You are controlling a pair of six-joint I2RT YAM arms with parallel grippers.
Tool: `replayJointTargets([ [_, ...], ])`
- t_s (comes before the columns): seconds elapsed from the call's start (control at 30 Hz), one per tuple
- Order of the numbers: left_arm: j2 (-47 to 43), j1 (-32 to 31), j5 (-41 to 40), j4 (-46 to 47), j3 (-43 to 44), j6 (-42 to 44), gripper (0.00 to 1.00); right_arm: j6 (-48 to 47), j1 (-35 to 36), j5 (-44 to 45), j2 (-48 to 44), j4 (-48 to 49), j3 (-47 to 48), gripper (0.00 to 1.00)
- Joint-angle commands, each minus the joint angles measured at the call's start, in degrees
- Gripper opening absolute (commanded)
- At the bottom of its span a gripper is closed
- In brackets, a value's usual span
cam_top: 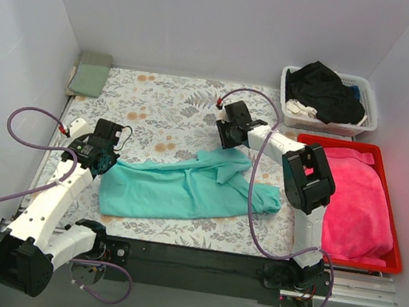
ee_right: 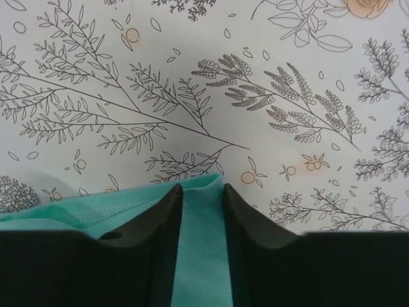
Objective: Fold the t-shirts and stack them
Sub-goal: Flatten out the tshirt
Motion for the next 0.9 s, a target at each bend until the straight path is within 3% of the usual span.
replayJointTargets([
  [0.0,-1.58,0.3,-0.35,-0.19,-0.26,0.53,0.0,-0.64,-0.23,-0.8,1.26,-0.24,2.46,0.35],
  [0.1,-1.58,0.3,-0.53,-0.28,0.09,0.71,0.0,-0.11,-0.23,1.65,0.73,-2.0,2.2,0.06],
  [0.17,-1.49,0.3,-0.7,-0.11,0.45,1.06,0.0,0.07,-0.23,3.07,-0.58,-2.62,0.98,0.01],
  [0.5,-0.79,0.3,-0.79,2.0,2.02,2.9,0.0,1.74,-0.32,14.22,-8.4,-2.53,-1.75,0.01],
  [0.87,2.02,0.3,-1.58,5.95,8.87,6.42,0.0,1.83,-0.23,21.79,-24.92,-2.18,-4.48,0.01],
])
